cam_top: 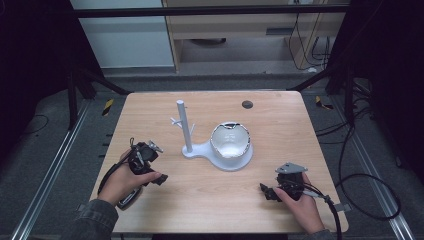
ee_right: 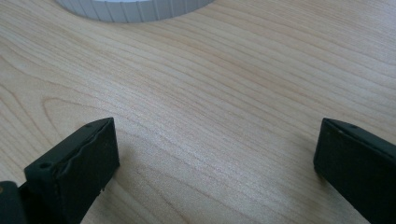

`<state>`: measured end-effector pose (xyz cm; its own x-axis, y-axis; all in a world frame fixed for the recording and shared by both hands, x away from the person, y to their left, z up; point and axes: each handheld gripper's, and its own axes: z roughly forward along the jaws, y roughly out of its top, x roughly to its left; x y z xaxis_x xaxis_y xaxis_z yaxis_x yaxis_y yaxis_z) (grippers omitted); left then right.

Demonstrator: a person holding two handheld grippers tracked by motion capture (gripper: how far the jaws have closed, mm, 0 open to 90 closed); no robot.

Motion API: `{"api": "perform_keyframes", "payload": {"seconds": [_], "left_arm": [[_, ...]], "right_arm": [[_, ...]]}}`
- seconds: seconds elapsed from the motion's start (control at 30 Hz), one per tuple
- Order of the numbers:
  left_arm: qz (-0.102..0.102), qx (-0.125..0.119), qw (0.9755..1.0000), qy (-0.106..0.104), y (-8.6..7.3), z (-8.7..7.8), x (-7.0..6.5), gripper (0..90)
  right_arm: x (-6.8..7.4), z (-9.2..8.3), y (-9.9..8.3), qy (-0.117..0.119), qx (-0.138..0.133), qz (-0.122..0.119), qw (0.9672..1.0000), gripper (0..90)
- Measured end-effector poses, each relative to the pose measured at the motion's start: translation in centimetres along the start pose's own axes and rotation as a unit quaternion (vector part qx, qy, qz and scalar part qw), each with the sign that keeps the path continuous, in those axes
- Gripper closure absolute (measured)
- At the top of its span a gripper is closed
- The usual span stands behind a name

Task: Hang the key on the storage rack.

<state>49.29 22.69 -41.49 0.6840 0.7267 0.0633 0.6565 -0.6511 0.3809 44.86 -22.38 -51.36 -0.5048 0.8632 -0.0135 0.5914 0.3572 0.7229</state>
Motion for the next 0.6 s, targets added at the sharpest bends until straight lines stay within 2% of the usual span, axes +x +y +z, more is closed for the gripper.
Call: {"api": "perform_keyframes", "payload": {"seconds": [0.07,0.23,0.27,0.33,0.4,0.43,0.5,0.6], "left_arm": [[-0.001,0.019,0.9997,0.015,-0.6,-0.3,0.8,9.0],[-0.006,0.053,0.9986,0.009,-1.2,0.2,1.9,16.9],[-0.006,0.053,0.9986,0.009,-1.2,0.2,1.9,20.1],[-0.005,0.081,0.9967,-0.003,-1.3,1.0,2.1,22.7],[0.001,0.100,0.9950,0.003,-1.3,1.4,2.0,27.3],[0.001,0.100,0.9950,0.003,-1.3,1.4,2.0,27.8],[0.002,0.129,0.9915,0.013,-1.5,2.1,2.1,30.9],[0.003,0.141,0.9899,0.014,-1.6,2.5,2.4,34.0]], "right_arm": [[0.0,0.0,0.0,0.001,0.000,0.000,1.0000,0.5],[0.0,-0.1,0.0,0.004,0.001,0.003,1.0000,0.5],[0.0,-0.1,0.0,0.004,0.001,0.003,1.0000,0.5],[0.0,-0.1,0.0,0.004,0.001,0.003,1.0000,0.5],[0.0,-0.1,0.0,0.004,0.001,0.003,1.0000,0.5],[0.0,-0.1,0.0,0.004,0.001,0.003,1.0000,0.5],[0.0,-0.1,0.0,0.004,0.001,0.002,1.0000,0.5],[-0.1,-0.1,-0.1,0.005,-0.001,-0.004,1.0000,0.5]]}}
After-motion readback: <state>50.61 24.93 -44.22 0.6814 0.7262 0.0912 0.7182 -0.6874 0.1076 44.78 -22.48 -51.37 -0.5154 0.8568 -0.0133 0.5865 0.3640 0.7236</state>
